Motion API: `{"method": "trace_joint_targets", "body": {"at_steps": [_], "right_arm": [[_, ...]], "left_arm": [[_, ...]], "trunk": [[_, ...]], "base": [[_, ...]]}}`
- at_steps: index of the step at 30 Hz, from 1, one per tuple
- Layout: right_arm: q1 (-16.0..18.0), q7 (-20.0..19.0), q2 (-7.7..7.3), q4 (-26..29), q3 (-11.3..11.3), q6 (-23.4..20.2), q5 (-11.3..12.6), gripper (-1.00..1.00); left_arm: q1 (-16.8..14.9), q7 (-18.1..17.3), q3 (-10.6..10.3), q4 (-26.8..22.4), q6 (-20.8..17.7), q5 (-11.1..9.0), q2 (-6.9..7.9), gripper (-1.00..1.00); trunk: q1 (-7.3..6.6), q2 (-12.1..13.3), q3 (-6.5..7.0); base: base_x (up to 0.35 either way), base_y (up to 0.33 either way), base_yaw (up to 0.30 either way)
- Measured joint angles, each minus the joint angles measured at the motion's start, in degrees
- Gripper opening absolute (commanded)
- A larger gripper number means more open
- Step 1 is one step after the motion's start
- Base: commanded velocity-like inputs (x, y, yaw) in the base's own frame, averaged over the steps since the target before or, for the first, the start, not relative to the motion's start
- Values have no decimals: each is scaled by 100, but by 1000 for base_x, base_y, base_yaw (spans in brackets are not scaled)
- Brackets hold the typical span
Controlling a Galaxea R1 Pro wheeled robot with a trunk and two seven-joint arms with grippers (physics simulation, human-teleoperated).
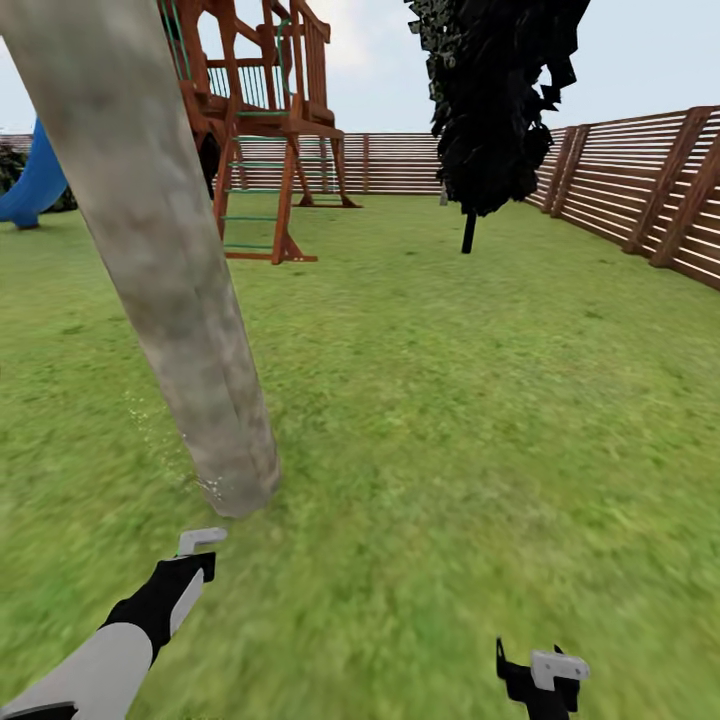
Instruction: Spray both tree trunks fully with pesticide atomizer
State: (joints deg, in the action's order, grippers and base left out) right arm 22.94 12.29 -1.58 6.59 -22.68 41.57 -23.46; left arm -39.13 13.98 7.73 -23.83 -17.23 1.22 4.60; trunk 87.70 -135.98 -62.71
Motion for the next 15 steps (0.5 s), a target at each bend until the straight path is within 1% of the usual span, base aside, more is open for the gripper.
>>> {"method": "trace_joint_targets", "body": {"at_steps": [1,2,3,4,5,6,7,8,9,10,11,12,13,15], "right_arm": [[1,0,0,0,0,0,0,100],[0,1,-7,0,-1,0,-4,100],[0,1,-14,0,-1,0,-7,100],[0,-2,-16,0,0,0,-8,100],[0,0,-17,0,0,0,-8,100],[0,1,-17,0,-5,0,-8,100],[2,1,-17,0,-5,0,-7,100],[1,2,-18,0,-9,0,-5,100],[1,2,-18,0,-5,0,-4,100],[1,2,-18,0,-6,0,-5,100],[0,2,-18,0,-7,0,-6,100],[0,2,-18,0,-6,0,-5,100],[0,2,-18,0,-8,-1,-6,100],[0,2,-18,0,-10,-1,-3,100]], "left_arm": [[-22,-10,-11,-150,-8,-5,-29,-100],[-41,-51,-41,-474,-41,-26,-152,-100],[-70,-78,-73,-748,-72,-3,-316,-100],[-82,-91,-82,-821,-90,9,-400,-100],[-96,-109,-146,-870,-152,12,-468,-100],[-101,-180,-213,-886,-291,24,-464,-100],[-98,-382,-232,-891,-384,48,-392,-100],[-97,-675,-234,-893,-430,58,-149,-100],[-97,-920,-220,-895,-453,56,240,-100],[-97,-1079,-213,-896,-460,55,519,-100],[-93,-1235,-221,-903,-458,56,670,-100],[-89,-1282,-237,-924,-456,37,683,-100],[-91,-1305,-247,-988,-455,6,592,-100],[-94,-1312,-262,-1230,-505,26,147,-100]], "trunk": [[0,0,1],[0,0,1],[-1,0,1],[0,0,0],[0,0,0],[0,0,0],[0,0,0],[0,0,0],[0,0,0],[0,0,0],[0,0,0],[0,0,0],[0,0,0],[0,0,0]], "base": [[1,-2,16],[0,-1,5],[0,0,3],[0,0,0],[0,0,0],[0,0,0],[0,0,0],[0,0,0],[0,0,0],[0,0,0],[0,0,0],[0,0,0],[0,0,0],[0,0,0]]}}
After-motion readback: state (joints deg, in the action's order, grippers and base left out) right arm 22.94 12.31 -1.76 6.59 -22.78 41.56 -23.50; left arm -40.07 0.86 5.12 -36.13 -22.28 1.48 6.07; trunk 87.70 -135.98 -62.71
